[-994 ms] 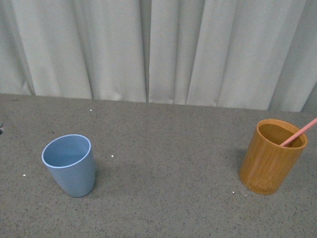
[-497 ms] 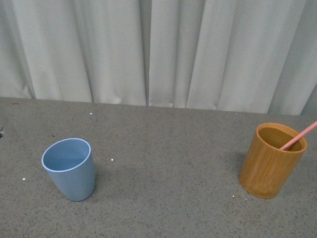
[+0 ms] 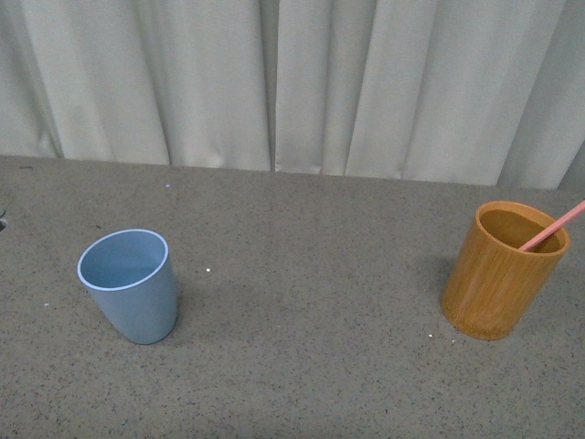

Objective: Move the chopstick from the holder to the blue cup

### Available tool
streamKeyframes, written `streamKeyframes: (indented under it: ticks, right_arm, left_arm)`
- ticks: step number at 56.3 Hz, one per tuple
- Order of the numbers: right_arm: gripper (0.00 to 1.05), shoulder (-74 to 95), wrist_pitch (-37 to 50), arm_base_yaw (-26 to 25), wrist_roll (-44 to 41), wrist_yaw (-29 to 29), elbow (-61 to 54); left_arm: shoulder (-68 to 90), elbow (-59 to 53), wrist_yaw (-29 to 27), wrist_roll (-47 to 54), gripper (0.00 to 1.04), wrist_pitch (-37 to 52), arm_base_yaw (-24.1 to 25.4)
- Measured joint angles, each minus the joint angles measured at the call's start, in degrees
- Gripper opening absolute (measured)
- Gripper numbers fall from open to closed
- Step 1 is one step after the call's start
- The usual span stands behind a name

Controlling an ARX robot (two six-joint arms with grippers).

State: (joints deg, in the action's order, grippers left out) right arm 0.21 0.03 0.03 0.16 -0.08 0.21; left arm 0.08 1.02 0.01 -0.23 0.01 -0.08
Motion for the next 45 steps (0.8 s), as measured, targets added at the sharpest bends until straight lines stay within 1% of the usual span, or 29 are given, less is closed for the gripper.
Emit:
streamKeyframes:
  ticks: [45]
  right_arm:
    - [0.95,0.02,0.0,0.0,0.0,0.0,0.0]
  left_arm:
    - [-0.02,0.0,-0.02,0.0,0.98,0.0,0.0]
